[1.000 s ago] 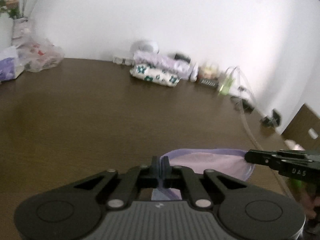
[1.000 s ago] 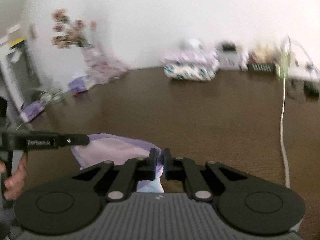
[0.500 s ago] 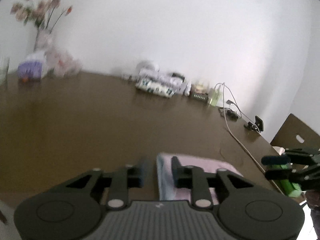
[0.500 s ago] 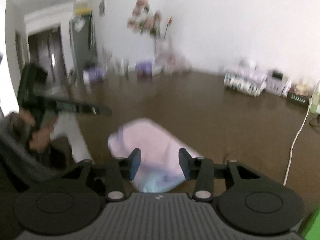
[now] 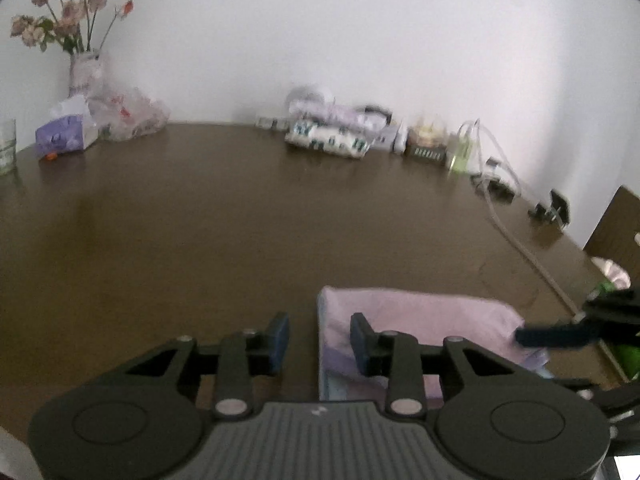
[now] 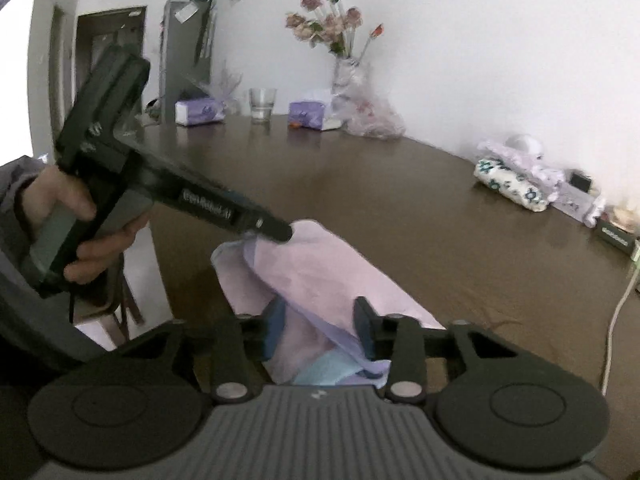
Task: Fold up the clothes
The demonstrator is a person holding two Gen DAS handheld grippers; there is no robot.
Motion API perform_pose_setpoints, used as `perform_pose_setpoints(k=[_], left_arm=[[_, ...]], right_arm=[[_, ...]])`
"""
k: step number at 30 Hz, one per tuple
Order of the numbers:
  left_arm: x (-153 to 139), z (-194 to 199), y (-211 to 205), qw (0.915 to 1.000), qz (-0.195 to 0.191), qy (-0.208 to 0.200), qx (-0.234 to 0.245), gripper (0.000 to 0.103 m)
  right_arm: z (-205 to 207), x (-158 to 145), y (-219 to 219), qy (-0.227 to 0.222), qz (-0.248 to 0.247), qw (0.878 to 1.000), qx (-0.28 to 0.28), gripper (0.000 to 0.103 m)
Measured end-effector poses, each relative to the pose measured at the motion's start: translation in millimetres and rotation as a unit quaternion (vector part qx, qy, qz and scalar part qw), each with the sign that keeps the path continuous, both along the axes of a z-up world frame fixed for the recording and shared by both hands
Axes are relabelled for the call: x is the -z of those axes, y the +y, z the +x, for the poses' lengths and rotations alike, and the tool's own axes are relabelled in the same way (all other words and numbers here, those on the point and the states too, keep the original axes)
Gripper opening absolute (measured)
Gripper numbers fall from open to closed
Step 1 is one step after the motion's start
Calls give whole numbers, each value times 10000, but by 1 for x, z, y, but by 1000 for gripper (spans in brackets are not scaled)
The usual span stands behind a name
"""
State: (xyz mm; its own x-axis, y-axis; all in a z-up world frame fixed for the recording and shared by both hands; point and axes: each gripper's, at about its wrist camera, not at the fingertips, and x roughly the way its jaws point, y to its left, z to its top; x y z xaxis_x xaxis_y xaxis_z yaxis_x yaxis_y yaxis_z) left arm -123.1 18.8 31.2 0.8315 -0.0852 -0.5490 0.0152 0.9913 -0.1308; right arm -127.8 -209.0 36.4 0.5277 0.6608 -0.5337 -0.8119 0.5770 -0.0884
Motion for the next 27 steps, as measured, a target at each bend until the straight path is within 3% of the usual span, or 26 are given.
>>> perform_pose_setpoints(k=[1,4,9,14,17,21,23,27], left_arm=[[-3,-2,-1,10000,53,-66,9,36],[-5,1,-4,9996,221,-150,0,38],[-9,3,-7,9996,146,-220,111,38],[1,3,-14,9992,250,-96,291,41],[11,5,-18,9986,373,52,363,40],[17,-2,-15,9983,356,73,446,40],[21,-6,-14,9981,359,116,494,40],[22,-15,-14,9970,494,112,584,40]], right_arm=[[0,1,2,14,-113,9999,-44,13],[-6,-1,8,-99,-255,9995,-147,6],[-27,-12,9,-258,-261,9983,-446,4],[-34,8,16,27,-566,9968,-555,4],[-38,4,9,122,-346,9970,-685,8],[-19,-17,-10,182,534,9984,91,11],[-9,-13,-1,274,520,9975,388,11],[-19,11,11,353,188,9984,400,11]])
